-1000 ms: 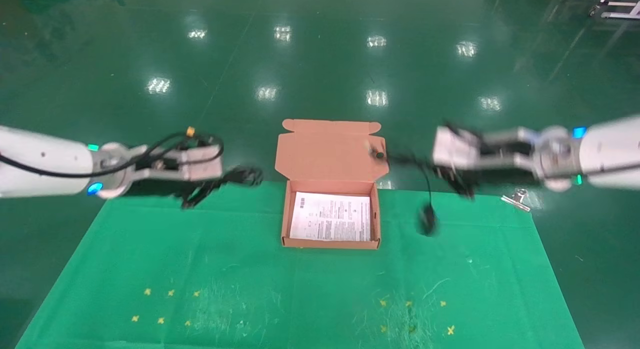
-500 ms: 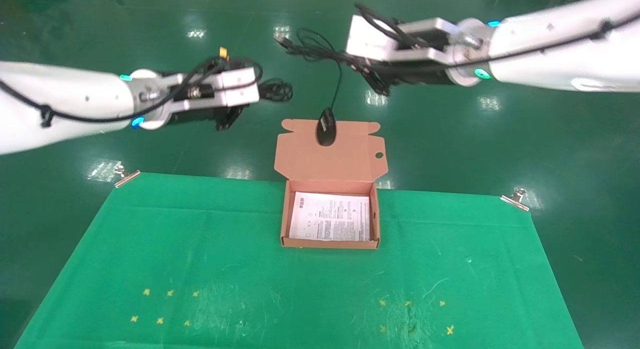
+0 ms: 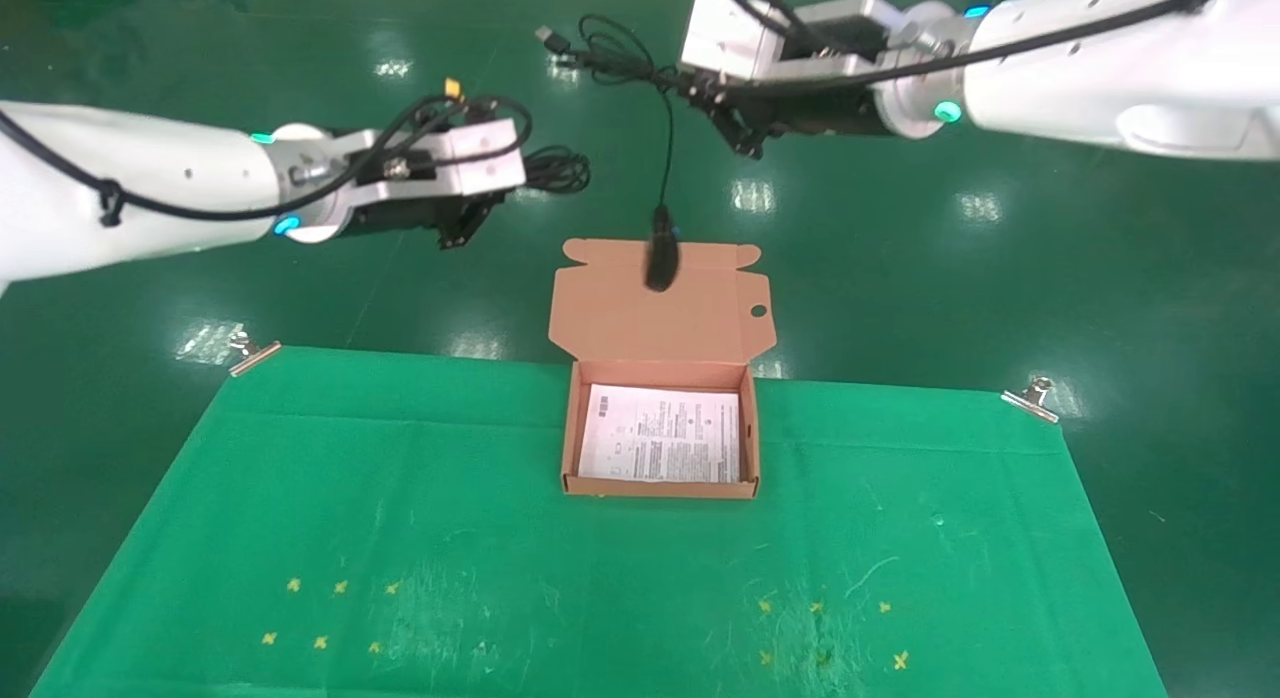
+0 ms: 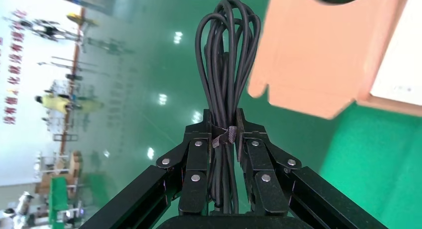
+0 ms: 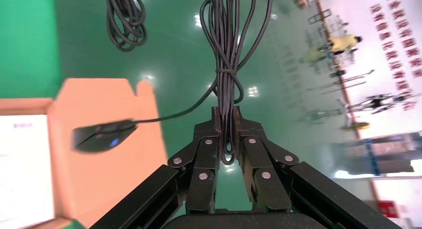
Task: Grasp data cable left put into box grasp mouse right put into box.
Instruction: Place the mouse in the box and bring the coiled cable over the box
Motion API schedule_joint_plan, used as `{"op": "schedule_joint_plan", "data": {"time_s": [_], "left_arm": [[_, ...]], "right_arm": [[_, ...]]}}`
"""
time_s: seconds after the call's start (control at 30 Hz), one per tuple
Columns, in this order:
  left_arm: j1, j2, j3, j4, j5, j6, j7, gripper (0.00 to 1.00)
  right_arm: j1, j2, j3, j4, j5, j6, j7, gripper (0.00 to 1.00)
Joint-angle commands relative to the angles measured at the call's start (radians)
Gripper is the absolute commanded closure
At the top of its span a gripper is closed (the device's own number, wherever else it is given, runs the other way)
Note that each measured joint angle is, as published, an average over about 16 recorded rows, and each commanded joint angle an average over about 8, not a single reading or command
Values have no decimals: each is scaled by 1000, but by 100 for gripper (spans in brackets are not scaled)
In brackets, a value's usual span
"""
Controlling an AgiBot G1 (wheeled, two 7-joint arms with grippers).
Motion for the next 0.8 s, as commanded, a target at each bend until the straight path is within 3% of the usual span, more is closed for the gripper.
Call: {"op": "schedule_joint_plan", "data": {"time_s": [0.03, 0.8], "left_arm": [[7, -7, 3, 2, 1, 7, 1, 100], [66, -107, 24, -95, 150, 101, -150, 100]], "right_arm": [[-7, -4, 0, -2, 3, 0, 3, 100], [-136, -92, -27, -150, 76, 1, -50, 100]]}}
